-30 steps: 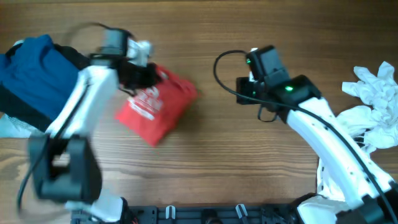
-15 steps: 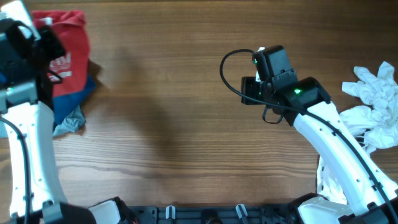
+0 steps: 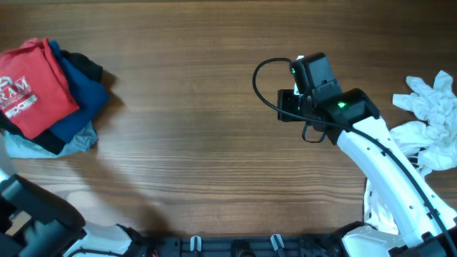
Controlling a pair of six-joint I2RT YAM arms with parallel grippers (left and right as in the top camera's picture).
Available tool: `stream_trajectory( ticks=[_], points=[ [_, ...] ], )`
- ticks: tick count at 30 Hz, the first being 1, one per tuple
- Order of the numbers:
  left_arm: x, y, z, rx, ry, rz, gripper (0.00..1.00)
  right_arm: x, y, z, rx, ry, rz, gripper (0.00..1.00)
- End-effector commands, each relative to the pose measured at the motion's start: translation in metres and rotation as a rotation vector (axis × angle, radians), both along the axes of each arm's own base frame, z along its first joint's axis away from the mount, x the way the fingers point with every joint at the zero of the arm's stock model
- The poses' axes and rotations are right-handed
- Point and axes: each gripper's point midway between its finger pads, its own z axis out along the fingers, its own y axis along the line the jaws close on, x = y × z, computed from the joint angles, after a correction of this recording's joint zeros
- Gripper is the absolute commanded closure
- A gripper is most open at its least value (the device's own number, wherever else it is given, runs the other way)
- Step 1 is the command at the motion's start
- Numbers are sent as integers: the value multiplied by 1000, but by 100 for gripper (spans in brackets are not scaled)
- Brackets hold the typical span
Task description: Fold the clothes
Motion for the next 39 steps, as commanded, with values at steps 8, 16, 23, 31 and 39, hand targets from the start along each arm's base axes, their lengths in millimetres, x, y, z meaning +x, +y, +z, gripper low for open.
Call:
stream_trajectory(
  ticks=[8, 16, 23, 31, 39],
  points=[
    [57, -160, 8, -247, -12, -494, 0, 13, 6, 13, 44, -73, -3, 6],
    [26, -375, -64, -319, 485, -997, 0, 39, 25, 38, 168, -200, 2, 1],
    [-51, -423, -10, -271, 532, -1104, 0, 2, -30, 98, 164, -316, -182, 1],
    [-159, -397, 99, 45, 228, -1007, 0, -76, -87, 140, 118, -432, -321, 0],
    [-211, -347, 97, 231, 184, -749, 0, -65, -85, 96, 122, -423, -351, 0]
  ],
)
